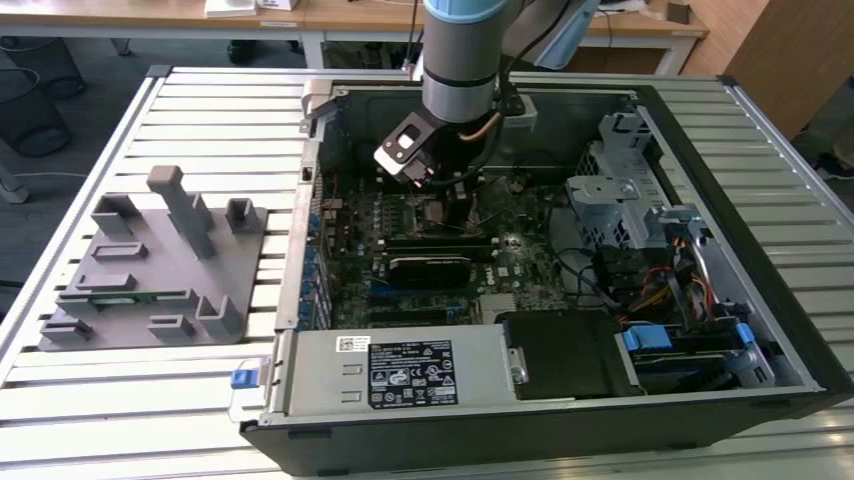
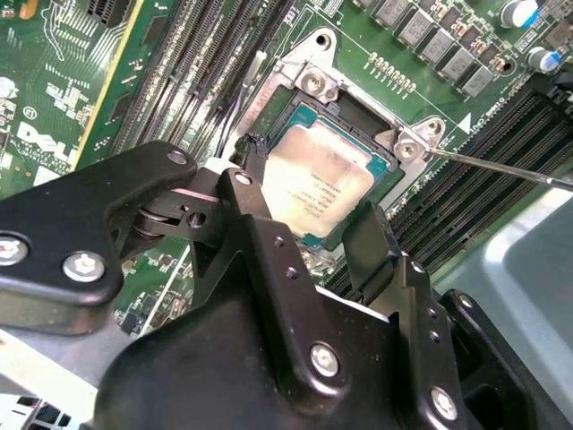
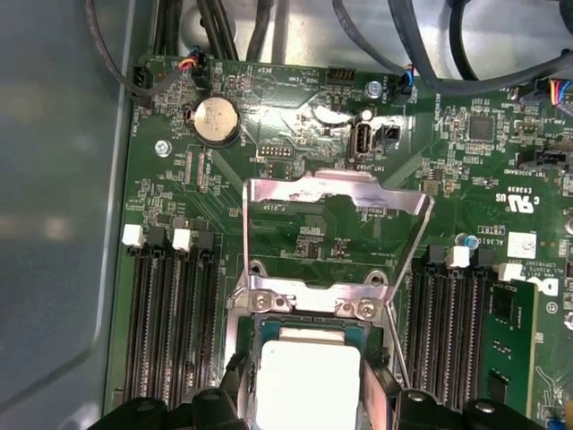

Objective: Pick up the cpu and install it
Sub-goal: 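Place the cpu into insertion slot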

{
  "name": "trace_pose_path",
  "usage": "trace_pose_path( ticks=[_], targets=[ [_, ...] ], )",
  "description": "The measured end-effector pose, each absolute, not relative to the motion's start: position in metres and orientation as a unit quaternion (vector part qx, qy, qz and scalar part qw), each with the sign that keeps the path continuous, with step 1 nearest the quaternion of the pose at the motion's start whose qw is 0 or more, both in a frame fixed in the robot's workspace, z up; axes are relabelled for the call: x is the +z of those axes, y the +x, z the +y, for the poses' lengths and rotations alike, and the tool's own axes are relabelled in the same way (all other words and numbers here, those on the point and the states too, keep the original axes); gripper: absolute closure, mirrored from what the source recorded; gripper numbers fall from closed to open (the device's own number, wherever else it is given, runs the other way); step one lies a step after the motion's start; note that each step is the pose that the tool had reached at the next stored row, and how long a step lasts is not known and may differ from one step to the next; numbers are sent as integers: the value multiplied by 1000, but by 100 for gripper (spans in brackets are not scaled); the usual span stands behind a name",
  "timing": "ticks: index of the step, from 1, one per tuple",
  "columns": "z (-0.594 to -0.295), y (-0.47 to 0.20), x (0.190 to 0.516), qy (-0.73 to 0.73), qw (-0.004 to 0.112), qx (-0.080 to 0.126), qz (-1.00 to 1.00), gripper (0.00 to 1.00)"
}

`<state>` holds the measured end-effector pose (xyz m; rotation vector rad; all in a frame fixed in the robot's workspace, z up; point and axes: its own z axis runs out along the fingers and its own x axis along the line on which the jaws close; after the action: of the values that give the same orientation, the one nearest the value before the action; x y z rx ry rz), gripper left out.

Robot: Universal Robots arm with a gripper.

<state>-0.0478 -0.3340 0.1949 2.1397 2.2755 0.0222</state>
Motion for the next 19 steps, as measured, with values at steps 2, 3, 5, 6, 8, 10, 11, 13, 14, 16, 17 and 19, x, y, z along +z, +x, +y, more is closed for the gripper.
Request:
trace_pose_path(
  ticks=[2,3,5,6,8,10,11,13,14,16,17,19],
  targets=[
    [-334,-48,197,685,9,7,728,38],
    [-334,-48,198,685,9,7,728,38],
    [-334,-48,201,685,9,7,728,38],
    [-334,-48,202,685,9,7,728,38],
    [-334,-48,204,685,9,7,728,40],
    [-334,-48,205,685,9,7,728,46],
    [-334,-48,206,685,9,7,728,53],
    [-334,-48,207,685,9,7,728,58],
    [-334,-48,207,685,9,7,728,64],
    [-334,-48,208,685,9,7,728,70],
    [-334,-48,209,685,9,7,728,76],
    [-334,-48,209,685,9,7,728,81]
  ],
)
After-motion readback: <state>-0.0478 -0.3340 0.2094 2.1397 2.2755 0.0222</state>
